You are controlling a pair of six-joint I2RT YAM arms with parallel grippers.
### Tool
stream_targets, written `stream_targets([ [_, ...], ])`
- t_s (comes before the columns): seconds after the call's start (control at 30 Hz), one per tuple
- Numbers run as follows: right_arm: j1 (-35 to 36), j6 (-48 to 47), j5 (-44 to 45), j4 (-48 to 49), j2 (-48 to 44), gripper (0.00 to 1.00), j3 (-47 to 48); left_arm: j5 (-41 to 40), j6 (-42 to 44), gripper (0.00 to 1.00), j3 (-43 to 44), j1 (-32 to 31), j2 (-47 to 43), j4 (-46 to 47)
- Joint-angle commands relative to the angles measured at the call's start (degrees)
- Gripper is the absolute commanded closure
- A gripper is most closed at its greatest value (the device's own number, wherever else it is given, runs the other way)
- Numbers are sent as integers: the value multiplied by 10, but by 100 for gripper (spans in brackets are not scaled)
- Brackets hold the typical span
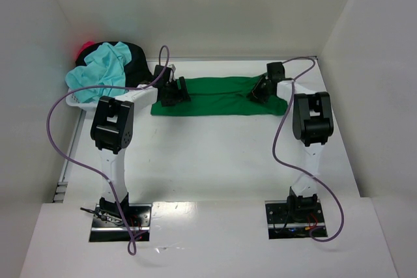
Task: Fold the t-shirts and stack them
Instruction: Fold the other side of the tshirt into a rectangle
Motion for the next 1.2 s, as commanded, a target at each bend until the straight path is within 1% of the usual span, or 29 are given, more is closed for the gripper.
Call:
stream_targets([
  [0.0,6,1,4,17,18,70,26,-8,16,13,-19,5,46,-31],
  [0.07,6,1,4,17,23,75,42,-8,16,13,-19,5,46,-31],
  [0.1,6,1,4,17,29,80,47,-8,16,13,-25,5,46,-31],
  [0.2,6,1,4,17,36,88,75,-8,16,13,-25,5,46,-31],
  [0.23,6,1,-1,10,44,93,91,-8,16,13,-25,5,46,-31],
  [0.3,12,1,-1,1,53,97,110,-8,16,13,-25,5,46,-31],
  [0.37,12,1,-1,-13,59,97,130,-8,22,14,-25,5,51,-36],
  [0.5,12,-4,-1,-13,53,97,137,-8,22,14,-25,5,51,-36],
  [0.6,12,-4,-1,-13,60,97,161,-8,22,14,-25,5,51,-41],
  [0.67,12,-4,-6,-13,75,97,196,-8,22,14,-25,5,51,-42],
  [0.7,12,-4,-21,-13,97,97,213,-8,22,14,-25,5,51,-42],
  [0.83,12,-10,-26,-59,156,97,323,-2,27,14,-25,5,51,-47],
  [0.9,12,-15,-26,-66,172,93,349,-2,27,14,-25,5,51,-47],
  [1.0,12,-21,-39,-73,185,60,369,-2,27,14,-25,5,51,-47],
  [1.03,12,-27,-46,-73,185,42,369,-2,27,14,-25,5,51,-53],
  [1.07,12,-33,-46,-73,175,36,363,-2,32,14,-25,5,46,-53],
  [1.13,12,-39,-46,-66,158,28,337,-2,32,14,-25,5,46,-53],
  [1.17,12,-47,-46,-57,134,20,326,-8,32,14,-25,5,41,-58],
])
